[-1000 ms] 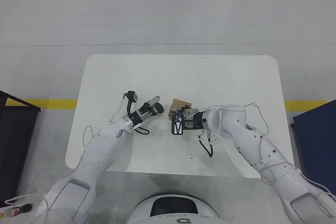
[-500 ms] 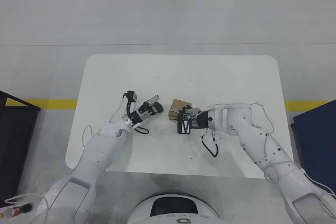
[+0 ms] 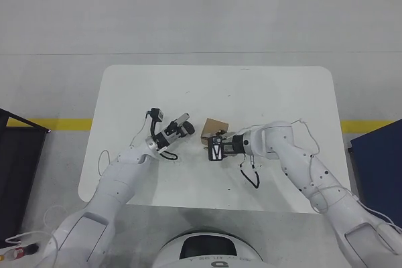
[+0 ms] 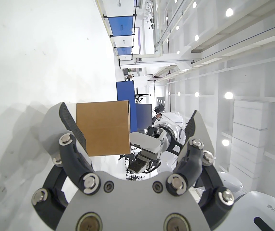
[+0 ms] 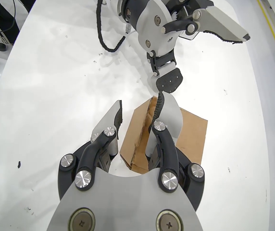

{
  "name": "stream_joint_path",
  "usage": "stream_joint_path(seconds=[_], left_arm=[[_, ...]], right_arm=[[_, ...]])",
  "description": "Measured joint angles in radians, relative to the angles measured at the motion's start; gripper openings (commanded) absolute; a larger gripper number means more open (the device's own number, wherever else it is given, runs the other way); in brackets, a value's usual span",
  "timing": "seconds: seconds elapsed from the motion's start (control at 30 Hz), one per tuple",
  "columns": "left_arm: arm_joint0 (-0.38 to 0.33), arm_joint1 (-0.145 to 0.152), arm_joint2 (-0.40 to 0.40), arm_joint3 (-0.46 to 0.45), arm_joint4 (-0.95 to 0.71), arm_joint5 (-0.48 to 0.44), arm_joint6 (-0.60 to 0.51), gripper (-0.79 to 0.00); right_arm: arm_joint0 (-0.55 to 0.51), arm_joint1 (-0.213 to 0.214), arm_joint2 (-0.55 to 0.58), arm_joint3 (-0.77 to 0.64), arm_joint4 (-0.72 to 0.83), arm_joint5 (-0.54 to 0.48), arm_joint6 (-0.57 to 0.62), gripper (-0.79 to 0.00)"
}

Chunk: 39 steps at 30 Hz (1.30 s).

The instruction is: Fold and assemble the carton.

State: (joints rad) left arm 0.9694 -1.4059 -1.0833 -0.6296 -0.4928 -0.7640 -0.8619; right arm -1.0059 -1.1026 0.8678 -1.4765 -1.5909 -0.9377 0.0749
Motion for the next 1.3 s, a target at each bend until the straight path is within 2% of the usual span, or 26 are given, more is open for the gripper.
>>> stream_joint_path(seconds=[0.27,0.37,0.53,0.57,0.6,0.63,0.7,1.07,1.1,1.13,1.17,1.3], left_arm=[[0.005,0.013,-0.033,-0.084,0.002,-0.031,0.011,0.0],[0.023,0.03,-0.067,-0.157,0.023,-0.04,0.017,0.0],[0.094,0.071,-0.151,-0.335,0.133,-0.003,0.045,0.0],[0.113,0.079,-0.168,-0.373,0.163,0.011,0.053,0.0],[0.139,0.089,-0.19,-0.426,0.204,0.034,0.066,0.0],[0.16,0.096,-0.206,-0.468,0.233,0.053,0.076,0.0],[0.179,0.1,-0.219,-0.523,0.263,0.071,0.084,0.0],[0.174,0.099,-0.216,-0.5,0.255,0.067,0.083,0.0],[0.174,0.099,-0.216,-0.5,0.255,0.067,0.083,0.0],[0.174,0.099,-0.216,-0.5,0.255,0.067,0.083,0.0],[0.174,0.099,-0.216,-0.5,0.255,0.067,0.083,0.0],[0.174,0.099,-0.216,-0.5,0.255,0.067,0.083,0.0]], right_arm=[[-0.027,0.011,0.039,-0.048,-0.008,0.045,-0.061,-0.548],[-0.045,0.016,0.061,-0.059,-0.001,0.059,-0.084,-0.526],[-0.071,0.03,0.119,-0.074,0.03,0.062,-0.115,-0.459],[-0.078,0.033,0.132,-0.078,0.038,0.063,-0.12,-0.394],[-0.087,0.037,0.151,-0.084,0.05,0.064,-0.128,-0.086],[-0.095,0.04,0.166,-0.088,0.064,0.065,-0.135,0.0],[-0.103,0.042,0.182,-0.091,0.083,0.066,-0.143,0.0],[-0.103,0.042,0.181,-0.091,0.081,0.065,-0.142,0.0],[-0.106,0.042,0.181,-0.089,0.087,0.066,-0.145,-0.043],[-0.108,0.042,0.183,-0.084,0.099,0.059,-0.149,-0.511],[-0.109,0.043,0.19,-0.078,0.119,0.045,-0.156,-0.785],[-0.125,0.056,0.259,-0.065,0.249,-0.06,-0.249,-0.785]])
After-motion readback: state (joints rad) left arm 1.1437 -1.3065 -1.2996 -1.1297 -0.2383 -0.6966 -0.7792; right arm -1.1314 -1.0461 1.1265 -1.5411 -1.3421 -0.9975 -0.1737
